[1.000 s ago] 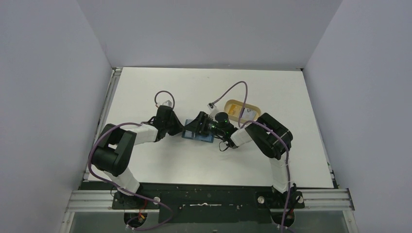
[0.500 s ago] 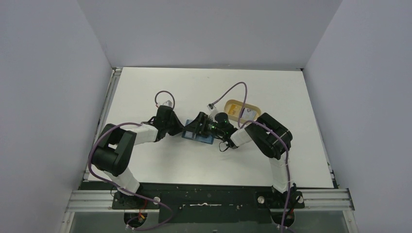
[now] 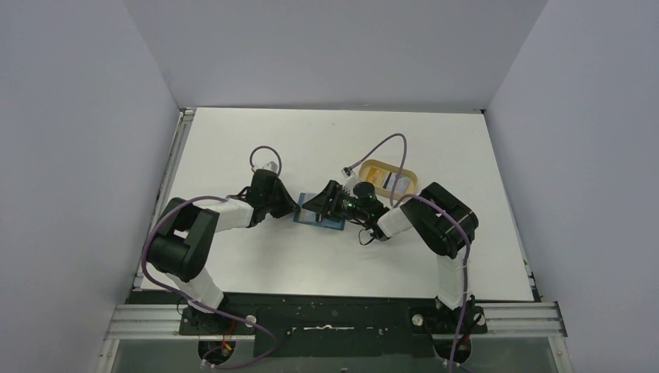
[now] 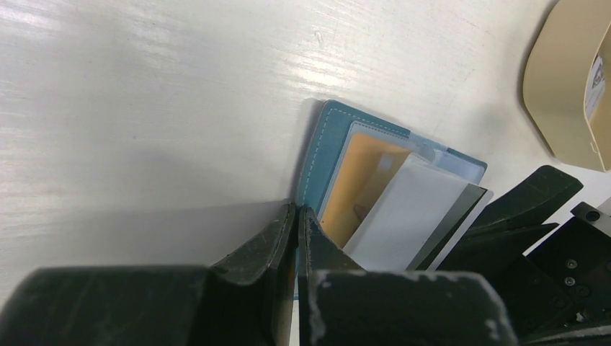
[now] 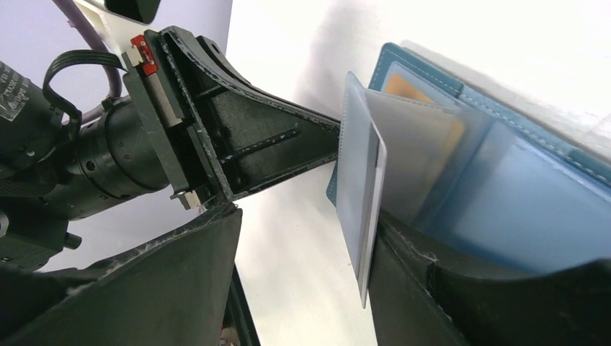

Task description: Take the credit cards out of the card holder

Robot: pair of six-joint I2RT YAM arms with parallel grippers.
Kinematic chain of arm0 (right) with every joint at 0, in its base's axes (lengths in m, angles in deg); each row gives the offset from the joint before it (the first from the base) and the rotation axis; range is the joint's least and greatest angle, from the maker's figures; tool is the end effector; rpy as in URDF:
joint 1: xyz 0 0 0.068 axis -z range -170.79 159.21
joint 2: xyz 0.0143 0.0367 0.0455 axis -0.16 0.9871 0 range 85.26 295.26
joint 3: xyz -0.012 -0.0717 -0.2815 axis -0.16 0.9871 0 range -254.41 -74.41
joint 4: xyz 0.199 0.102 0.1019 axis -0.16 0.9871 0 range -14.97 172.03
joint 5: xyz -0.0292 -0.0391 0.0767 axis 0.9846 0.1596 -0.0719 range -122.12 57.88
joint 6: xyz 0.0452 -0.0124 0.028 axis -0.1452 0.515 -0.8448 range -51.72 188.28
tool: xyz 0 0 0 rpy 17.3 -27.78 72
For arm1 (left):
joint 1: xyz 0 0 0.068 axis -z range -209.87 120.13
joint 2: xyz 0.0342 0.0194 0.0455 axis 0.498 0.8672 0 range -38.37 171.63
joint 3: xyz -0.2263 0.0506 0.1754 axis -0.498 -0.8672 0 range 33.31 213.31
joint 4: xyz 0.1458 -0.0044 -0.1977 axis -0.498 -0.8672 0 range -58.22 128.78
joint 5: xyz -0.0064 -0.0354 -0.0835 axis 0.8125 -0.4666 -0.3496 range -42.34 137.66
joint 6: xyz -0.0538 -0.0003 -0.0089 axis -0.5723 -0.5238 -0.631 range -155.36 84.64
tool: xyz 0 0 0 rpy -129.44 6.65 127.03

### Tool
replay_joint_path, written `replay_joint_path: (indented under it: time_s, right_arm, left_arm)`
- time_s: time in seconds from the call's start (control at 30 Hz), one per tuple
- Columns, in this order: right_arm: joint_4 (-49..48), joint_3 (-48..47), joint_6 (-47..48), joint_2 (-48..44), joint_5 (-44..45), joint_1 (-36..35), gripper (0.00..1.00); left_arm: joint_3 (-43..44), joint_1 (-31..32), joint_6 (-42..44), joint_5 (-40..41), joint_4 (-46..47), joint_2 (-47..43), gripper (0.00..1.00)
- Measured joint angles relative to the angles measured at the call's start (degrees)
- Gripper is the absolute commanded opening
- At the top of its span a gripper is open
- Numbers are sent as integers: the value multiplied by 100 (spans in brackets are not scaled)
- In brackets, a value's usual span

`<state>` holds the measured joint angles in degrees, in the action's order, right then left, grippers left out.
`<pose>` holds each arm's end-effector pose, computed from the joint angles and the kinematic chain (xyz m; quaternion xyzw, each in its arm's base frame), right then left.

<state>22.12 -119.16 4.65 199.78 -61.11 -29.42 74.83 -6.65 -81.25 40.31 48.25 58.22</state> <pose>0.2810 0.2472 0.1464 0.0228 0.7915 0.5752 0.2054 0.2825 -0.1264 0.1627 -0.1578 0.9107 -0.2627 0.2769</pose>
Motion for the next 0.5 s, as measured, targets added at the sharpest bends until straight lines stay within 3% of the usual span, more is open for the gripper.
replay_joint_path:
  time_s: [0.1, 0.4, 0.5]
  right_arm:
    - [-7, 90, 7, -15, 2, 44, 52]
    - [107, 216, 11, -22, 7, 129, 51]
    - [68, 291, 9, -22, 13, 162, 46]
  left_arm:
    - [0, 0, -2, -9, 0, 2, 0]
    - [-2, 0, -4, -48, 17, 17, 0]
    - [0, 0, -4, -55, 20, 20, 0]
